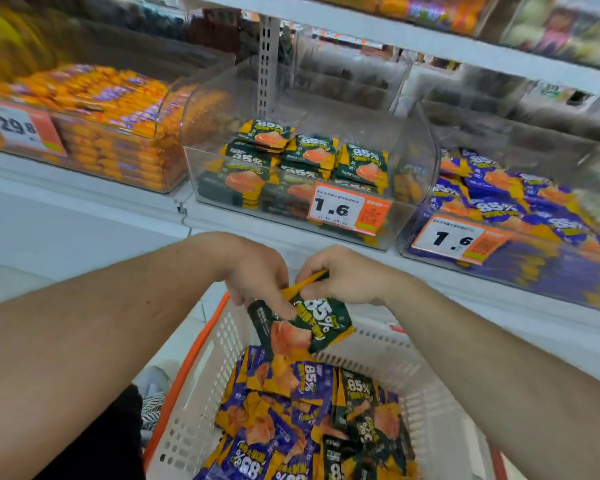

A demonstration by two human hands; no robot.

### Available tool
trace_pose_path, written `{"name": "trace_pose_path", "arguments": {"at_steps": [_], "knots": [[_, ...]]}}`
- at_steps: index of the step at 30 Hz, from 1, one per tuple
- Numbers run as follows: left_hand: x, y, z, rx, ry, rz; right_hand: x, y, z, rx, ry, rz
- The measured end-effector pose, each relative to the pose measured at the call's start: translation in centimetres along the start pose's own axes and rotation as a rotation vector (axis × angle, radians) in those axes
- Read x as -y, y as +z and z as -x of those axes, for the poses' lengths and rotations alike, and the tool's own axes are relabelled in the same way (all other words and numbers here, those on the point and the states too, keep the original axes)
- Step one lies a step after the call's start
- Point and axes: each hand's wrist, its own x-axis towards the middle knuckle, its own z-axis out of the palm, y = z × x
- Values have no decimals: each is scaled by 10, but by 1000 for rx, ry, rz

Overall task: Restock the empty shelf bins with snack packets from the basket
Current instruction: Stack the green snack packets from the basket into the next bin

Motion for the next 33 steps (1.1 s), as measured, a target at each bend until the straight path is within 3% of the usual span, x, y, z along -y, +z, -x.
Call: {"name": "trace_pose_path", "arguments": {"at_steps": [2, 4, 6, 9, 11, 16, 19, 22, 24, 25, 27, 28, 30, 33], "knots": [[4, -4, 5, 33, 66, 147, 15, -14, 3, -29, -26, -84], [9, -13, 15, 18, 149, 300, 23, -23, 5, -169, -62, -138], [16, -26, 25, -61, 245, 455, 28, -29, 9, -497, -90, -131], [25, -42, 33, -212, 379, 701, 38, -33, 25, -1133, -228, 55], [24, -48, 34, -341, 453, 855, 44, -31, 33, -1261, -288, 64], [7, -50, 30, -497, 549, 1052, 58, -23, 29, -914, -178, -392], [2, -50, 23, -529, 530, 1058, 68, -27, 25, -817, -220, -602], [-6, -54, 23, -580, 494, 1164, 74, -34, 20, -749, -210, -634], [-9, -58, 27, -757, 388, 1169, 74, -48, 10, -768, -141, -658], [-5, -60, 27, -925, 317, 1058, 74, -59, 4, -800, -100, -663], [8, -65, 24, -1278, 148, 625, 73, -85, -14, -834, -22, -658], [13, -66, 22, -1382, 75, 406, 72, -98, -22, -825, 22, -646], [25, -67, 16, -1490, 67, 138, 66, -121, -46, -760, 126, -585], [33, -67, 1, -1509, 96, -66, 54, -138, -86, -723, 247, -491]]}}
